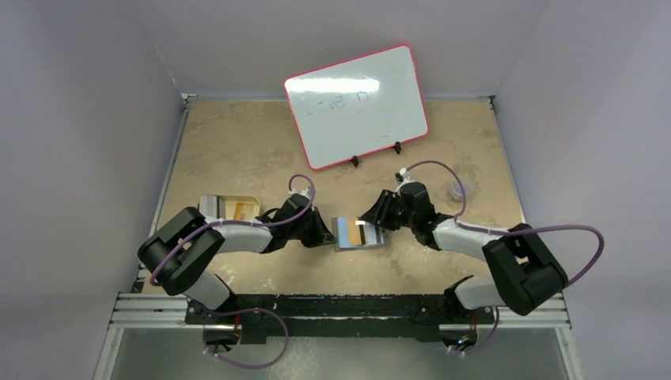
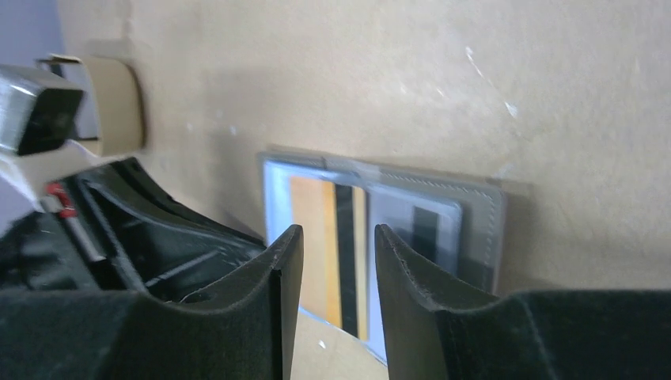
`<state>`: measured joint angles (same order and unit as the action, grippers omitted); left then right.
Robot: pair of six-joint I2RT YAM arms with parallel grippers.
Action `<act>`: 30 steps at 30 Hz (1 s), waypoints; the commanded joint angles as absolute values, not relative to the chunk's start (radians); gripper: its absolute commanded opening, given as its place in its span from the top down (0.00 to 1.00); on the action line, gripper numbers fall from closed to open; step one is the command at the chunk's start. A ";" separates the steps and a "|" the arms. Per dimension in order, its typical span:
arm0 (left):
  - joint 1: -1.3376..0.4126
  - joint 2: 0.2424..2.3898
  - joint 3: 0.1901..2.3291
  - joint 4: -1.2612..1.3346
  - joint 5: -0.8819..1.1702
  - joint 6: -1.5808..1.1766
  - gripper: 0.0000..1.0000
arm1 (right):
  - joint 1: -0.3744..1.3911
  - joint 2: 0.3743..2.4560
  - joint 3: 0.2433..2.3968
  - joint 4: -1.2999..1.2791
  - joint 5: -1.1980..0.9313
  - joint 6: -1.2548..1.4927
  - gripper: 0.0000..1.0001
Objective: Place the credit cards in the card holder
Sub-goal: Insert the credit card into the card holder.
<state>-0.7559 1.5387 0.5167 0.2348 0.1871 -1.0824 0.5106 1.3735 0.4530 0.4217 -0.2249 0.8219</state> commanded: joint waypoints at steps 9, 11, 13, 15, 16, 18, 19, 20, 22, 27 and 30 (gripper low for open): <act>-0.772 1.558 0.516 0.173 0.147 -1.063 1.00 | 0.597 1.417 0.480 0.342 -0.202 0.832 0.57; -0.773 1.555 0.519 0.174 0.146 -1.064 1.00 | 0.622 1.432 0.490 0.358 -0.203 0.846 0.57; -0.773 1.553 0.524 0.173 0.146 -1.061 1.00 | 0.639 1.438 0.499 0.378 -0.209 0.857 0.57; -0.772 1.554 0.535 0.164 0.143 -1.054 1.00 | 0.648 1.435 0.501 0.405 -0.220 0.868 0.57; -0.773 1.555 0.544 0.154 0.139 -1.046 1.00 | 0.650 1.433 0.502 0.417 -0.227 0.872 0.57; -0.773 1.554 0.564 0.122 0.129 -1.026 1.00 | 0.654 1.427 0.503 0.428 -0.237 0.876 0.57; -0.773 1.554 0.577 0.103 0.122 -1.015 1.00 | 0.656 1.423 0.503 0.434 -0.240 0.876 0.57; -0.773 1.553 0.591 0.078 0.113 -1.001 1.00 | 0.656 1.419 0.501 0.436 -0.240 0.877 0.58; -0.773 1.547 0.622 0.018 0.087 -0.970 1.00 | 0.657 1.407 0.495 0.436 -0.236 0.874 0.60; -0.770 1.540 0.679 -0.067 0.032 -0.923 1.00 | 0.657 1.370 0.471 0.493 -0.251 0.847 0.65; -0.771 1.554 0.691 -0.056 0.044 -0.920 1.00 | 0.657 1.392 0.474 0.527 -0.264 0.829 0.64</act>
